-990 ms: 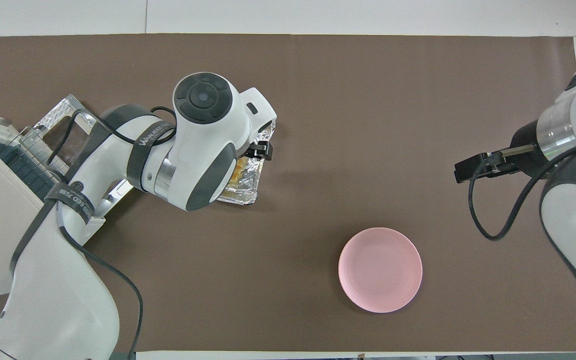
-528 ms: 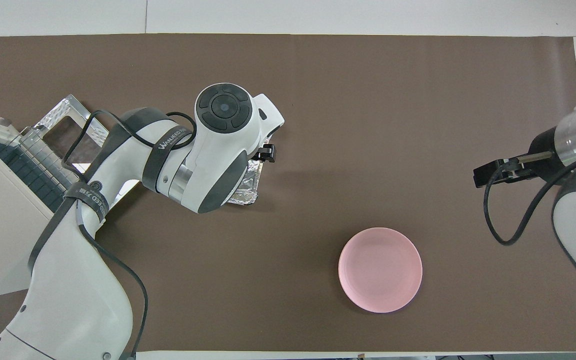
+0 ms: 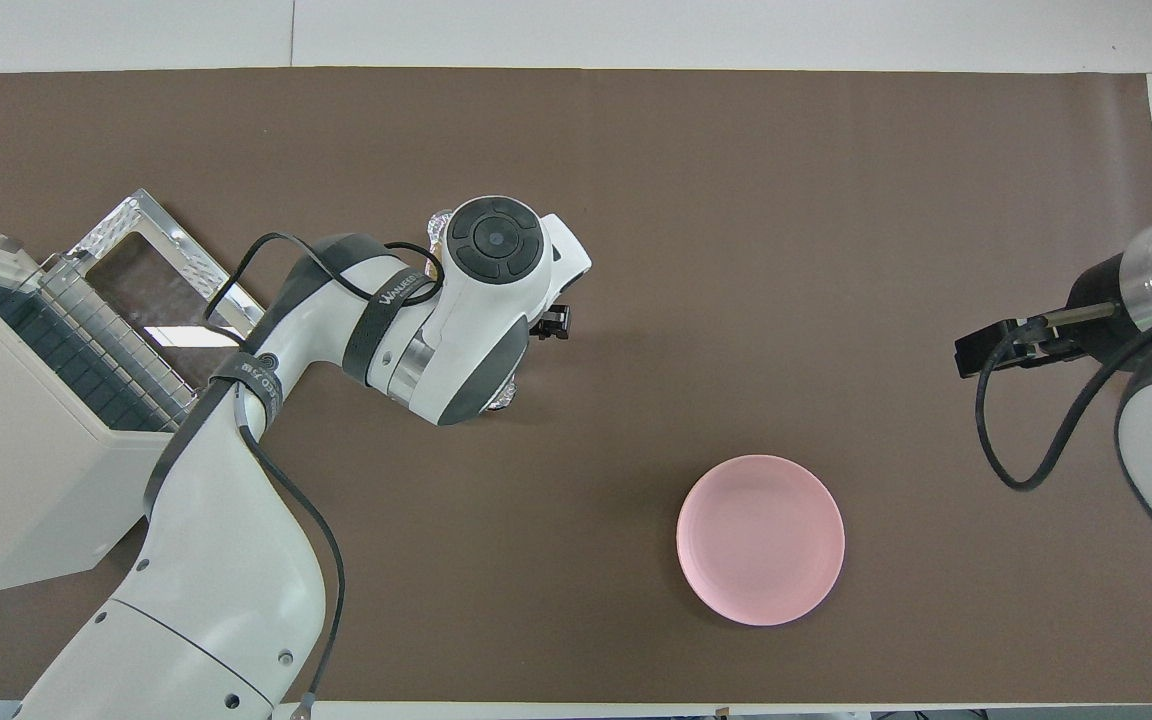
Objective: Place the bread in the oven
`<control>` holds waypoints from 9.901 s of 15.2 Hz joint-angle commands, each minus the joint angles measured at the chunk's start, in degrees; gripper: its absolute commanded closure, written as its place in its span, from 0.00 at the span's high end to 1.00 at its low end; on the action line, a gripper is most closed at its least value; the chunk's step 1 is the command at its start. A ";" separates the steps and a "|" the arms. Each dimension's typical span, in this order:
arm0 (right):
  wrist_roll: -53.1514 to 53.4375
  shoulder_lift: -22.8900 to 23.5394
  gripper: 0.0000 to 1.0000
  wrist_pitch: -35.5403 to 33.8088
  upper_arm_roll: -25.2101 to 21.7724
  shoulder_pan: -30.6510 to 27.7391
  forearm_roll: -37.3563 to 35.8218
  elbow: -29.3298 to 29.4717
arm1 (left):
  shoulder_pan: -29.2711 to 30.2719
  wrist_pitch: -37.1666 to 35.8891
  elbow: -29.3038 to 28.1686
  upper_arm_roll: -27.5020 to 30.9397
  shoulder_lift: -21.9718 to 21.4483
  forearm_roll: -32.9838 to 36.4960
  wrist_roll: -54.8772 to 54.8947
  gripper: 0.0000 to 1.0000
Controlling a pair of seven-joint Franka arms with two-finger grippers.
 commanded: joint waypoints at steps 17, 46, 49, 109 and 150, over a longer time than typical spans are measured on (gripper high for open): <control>-0.84 3.34 1.00 -3.77 1.07 -2.32 0.20 7.51 | -0.31 -12.57 7.41 1.14 0.58 -0.30 -12.89 0.00; 9.35 1.67 1.00 -4.12 0.89 -3.02 -0.94 7.25 | 16.14 -25.36 9.12 21.70 -2.05 0.66 -12.27 0.00; 9.88 1.67 1.00 -4.38 0.89 -2.85 -0.94 7.16 | 16.14 -25.80 7.10 22.23 -2.93 0.75 -12.27 0.00; 9.35 1.32 1.00 -4.56 0.98 -3.02 -0.94 6.55 | 27.03 -37.75 3.50 5.27 -24.46 -3.64 20.42 1.00; 9.35 1.32 1.00 -4.56 0.98 -3.02 -0.94 6.55 | 30.46 -33.80 2.26 0.96 -26.92 -4.17 22.01 1.00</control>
